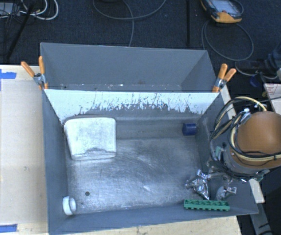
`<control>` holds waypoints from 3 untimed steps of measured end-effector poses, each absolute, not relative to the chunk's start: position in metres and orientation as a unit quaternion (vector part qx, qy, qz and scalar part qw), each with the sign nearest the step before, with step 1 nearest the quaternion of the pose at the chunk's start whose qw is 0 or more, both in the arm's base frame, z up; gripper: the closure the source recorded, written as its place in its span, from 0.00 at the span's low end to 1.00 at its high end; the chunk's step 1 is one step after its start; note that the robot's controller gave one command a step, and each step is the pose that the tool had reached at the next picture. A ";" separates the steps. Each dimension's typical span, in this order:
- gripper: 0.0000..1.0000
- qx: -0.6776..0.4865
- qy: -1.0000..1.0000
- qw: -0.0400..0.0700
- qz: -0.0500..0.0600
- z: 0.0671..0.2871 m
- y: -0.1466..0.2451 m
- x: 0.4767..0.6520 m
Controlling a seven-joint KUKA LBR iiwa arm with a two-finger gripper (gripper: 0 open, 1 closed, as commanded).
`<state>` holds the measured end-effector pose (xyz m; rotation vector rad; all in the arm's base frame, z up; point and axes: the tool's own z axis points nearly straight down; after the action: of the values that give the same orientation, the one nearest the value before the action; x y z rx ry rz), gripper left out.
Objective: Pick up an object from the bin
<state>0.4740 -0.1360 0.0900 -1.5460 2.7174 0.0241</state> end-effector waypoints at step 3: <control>0.00 -0.505 0.863 0.000 0.001 0.251 -0.160 0.482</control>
Offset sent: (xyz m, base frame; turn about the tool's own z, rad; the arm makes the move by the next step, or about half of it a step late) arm 0.0000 0.0000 0.0000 0.0000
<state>0.4818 -0.1602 0.2506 -1.5851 2.7118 0.0046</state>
